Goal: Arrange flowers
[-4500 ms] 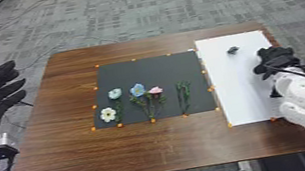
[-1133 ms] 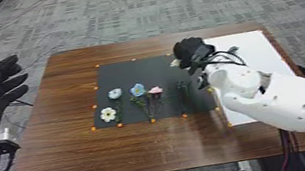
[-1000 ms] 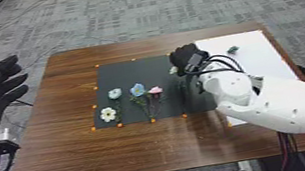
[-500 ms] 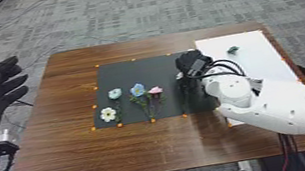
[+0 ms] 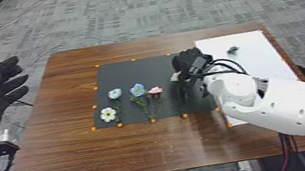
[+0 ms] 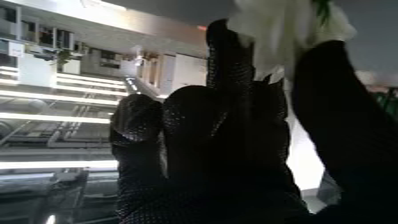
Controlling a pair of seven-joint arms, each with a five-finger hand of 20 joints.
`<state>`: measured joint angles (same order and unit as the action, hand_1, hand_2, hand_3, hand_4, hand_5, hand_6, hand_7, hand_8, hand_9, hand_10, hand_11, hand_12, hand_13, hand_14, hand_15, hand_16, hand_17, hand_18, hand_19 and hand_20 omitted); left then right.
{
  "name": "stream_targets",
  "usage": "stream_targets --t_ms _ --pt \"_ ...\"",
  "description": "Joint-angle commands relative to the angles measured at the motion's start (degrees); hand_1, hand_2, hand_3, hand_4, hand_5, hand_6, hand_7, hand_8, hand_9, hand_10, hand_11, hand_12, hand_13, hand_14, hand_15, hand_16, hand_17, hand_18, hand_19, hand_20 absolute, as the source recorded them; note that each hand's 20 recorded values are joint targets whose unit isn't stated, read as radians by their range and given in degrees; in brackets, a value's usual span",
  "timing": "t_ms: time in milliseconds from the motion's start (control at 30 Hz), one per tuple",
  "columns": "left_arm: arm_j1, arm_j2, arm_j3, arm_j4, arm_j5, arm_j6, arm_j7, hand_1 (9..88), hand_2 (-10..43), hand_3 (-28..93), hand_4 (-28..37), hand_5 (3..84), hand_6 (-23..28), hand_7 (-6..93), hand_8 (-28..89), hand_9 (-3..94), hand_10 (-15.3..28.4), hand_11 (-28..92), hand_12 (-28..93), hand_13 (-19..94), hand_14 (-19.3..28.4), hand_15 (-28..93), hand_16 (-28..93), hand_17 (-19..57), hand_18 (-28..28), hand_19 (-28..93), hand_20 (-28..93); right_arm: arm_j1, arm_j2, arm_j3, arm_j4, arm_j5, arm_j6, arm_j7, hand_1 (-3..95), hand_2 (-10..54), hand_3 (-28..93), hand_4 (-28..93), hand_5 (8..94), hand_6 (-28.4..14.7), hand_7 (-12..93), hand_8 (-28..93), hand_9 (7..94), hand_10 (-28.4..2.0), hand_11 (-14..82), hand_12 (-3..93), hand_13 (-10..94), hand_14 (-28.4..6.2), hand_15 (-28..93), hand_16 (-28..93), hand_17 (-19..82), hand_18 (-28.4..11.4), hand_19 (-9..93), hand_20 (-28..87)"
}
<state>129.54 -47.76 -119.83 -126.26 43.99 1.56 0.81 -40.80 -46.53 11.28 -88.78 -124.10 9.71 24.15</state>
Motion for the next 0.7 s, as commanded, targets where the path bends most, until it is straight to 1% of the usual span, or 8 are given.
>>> stream_targets --t_ms 33,133,233,333,367,467,633,700 --pt "0.27 -0.22 -0.40 0.04 0.08 -0.32 -0.32 22.9 -3.8 69 -28.3 23.9 2.4 27.1 -12 16.6 11.1 30 14 9 13.9 47 -7 -10.4 20.1 40 12 -1.63 1.75 5.31 -1.81 0.95 1.50 -0.10 27.4 -9.5 89 -27 50.1 -1.7 35 -16 58.5 -11.1 33.1 24.9 67 -7.4 78 35 36 -21.6 88 57" --pt "0.81 -0.52 -0.79 -0.25 0.06 -0.13 -0.13 22.9 -3.9 69 -28.3 23.9 2.4 27.0 -12 16.7 11.1 30 14 9 14.0 47 -7 -10.3 20.1 40 12 -2.39 2.97 7.36 -2.65 1.85 1.44 0.74 25.7 -9.5 89 -27 47.4 -3.0 34 -14 55.2 -12.1 32.6 24.5 66 -7.7 78 34 35 -21.8 88 57" --pt "1.09 -0.75 -0.95 -0.37 0.10 -0.13 -0.12 22.9 -3.9 69 -28.3 23.9 2.4 27.1 -12 16.7 11.1 30 14 9 14.0 47 -7 -10.3 20.1 40 12 -2.33 3.87 8.02 -2.31 0.42 1.66 4.26 24.5 -9.5 89 -27 43.9 -4.6 32 -14 50.2 -12.9 31.4 24.2 63 -8.8 78 34 34 -21.9 88 57" --pt "1.18 -0.88 -0.96 -0.45 0.06 0.08 -0.08 22.9 -3.8 69 -28.3 23.9 2.4 27.1 -12 16.7 11.1 30 14 9 14.0 47 -7 -10.3 20.1 40 12 -1.62 4.00 8.09 -0.37 -1.84 -1.06 9.45 24.6 -9.5 90 -27 38.9 -5.6 31 -12 42.2 -14.3 29.0 24.2 56 -10.1 79 32 31 -21.4 86 57" --pt "1.24 -0.97 -0.99 -0.52 0.13 0.10 -0.05 23.0 -3.8 69 -28.3 23.9 2.4 27.1 -12 16.7 11.1 30 14 9 14.0 47 -7 -10.3 20.1 40 12 -0.99 4.09 7.22 0.96 -2.13 -0.18 10.55 24.7 -9.5 90 -27 37.2 -5.9 30 -12 40.0 -14.7 28.3 24.2 55 -10.8 79 31 30 -21.3 86 56" --pt "1.28 -0.94 -0.89 -0.49 0.08 0.16 0.04 23.0 -3.8 69 -28.3 23.9 2.4 27.1 -12 16.7 11.1 30 14 9 13.9 47 -7 -10.3 20.1 40 12 -2.62 4.77 9.90 2.53 -0.88 -2.31 11.97 25.7 -9.5 91 -28 32.1 -7.5 26 -11 32.9 -16.0 24.3 23.6 50 -12.4 80 28 28 -21.3 84 56" --pt "1.11 -0.90 -0.75 -0.39 0.09 0.34 0.08 22.9 -3.8 69 -28.3 23.9 2.5 27.0 -12 16.7 11.1 30 14 9 14.0 47 -7 -10.3 20.1 39 12 -4.19 5.14 11.72 5.22 1.34 -3.74 11.75 26.7 -9.5 91 -28 27.5 -9.4 21 -10 29.2 -16.2 19.0 21.9 49 -12.4 81 25 28 -21.3 84 56" --pt "1.02 -0.90 -0.66 -0.39 0.10 0.53 0.12 23.0 -3.8 69 -28.3 23.9 2.5 27.1 -12 16.7 11.1 30 14 9 14.0 47 -7 -10.3 20.1 39 12 -4.72 4.66 12.40 6.30 1.88 -5.26 11.48 27.1 -9.5 92 -28 27.1 -11.9 15 -8 29.2 -16.4 16.7 20.8 49 -12.2 82 24 28 -21.1 84 55"
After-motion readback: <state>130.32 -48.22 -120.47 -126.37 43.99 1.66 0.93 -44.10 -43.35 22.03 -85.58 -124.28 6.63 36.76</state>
